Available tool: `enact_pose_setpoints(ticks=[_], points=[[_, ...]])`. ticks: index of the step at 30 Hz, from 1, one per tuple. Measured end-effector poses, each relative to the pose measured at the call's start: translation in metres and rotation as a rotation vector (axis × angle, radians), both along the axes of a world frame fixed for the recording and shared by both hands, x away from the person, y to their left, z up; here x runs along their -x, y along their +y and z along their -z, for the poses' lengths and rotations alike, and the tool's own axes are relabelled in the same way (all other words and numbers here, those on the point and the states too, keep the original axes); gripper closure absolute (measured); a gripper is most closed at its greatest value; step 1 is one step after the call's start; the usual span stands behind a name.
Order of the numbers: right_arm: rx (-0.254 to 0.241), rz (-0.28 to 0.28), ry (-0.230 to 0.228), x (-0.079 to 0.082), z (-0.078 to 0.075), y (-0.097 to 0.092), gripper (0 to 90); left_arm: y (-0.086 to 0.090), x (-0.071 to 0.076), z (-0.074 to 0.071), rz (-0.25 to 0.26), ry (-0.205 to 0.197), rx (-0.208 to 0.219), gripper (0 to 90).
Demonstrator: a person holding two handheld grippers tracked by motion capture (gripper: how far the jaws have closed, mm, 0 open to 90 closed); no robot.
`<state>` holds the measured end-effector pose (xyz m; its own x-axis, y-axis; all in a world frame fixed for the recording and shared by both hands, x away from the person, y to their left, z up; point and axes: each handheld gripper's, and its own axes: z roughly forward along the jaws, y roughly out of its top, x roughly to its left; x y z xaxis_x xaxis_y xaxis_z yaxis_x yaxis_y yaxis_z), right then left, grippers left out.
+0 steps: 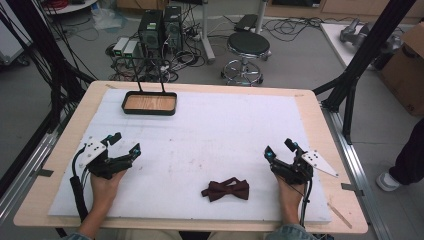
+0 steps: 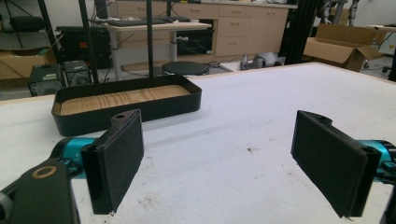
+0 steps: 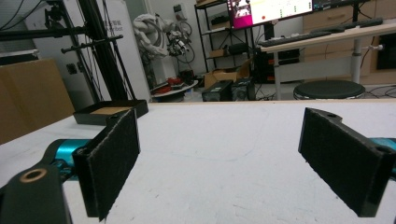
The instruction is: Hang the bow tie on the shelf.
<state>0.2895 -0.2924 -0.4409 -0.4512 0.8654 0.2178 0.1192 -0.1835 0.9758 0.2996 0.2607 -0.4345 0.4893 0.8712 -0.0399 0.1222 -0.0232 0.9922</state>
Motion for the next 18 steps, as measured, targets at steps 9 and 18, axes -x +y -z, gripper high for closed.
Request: enact_pose_setpoints(ticks=[9,18], points=[[0.018,-0.017,-0.011,0.0002,-0.0003,0.0021,11.8,-0.0003,-0.0005,0.0004,0.002,0.004,0.003,17.5],[0.031,-0.043,-0.009,0.0004,-0.0002,0.0046,11.8,0.0006,-0.0013,0.0008,0.005,0.009,0.014,17.7]])
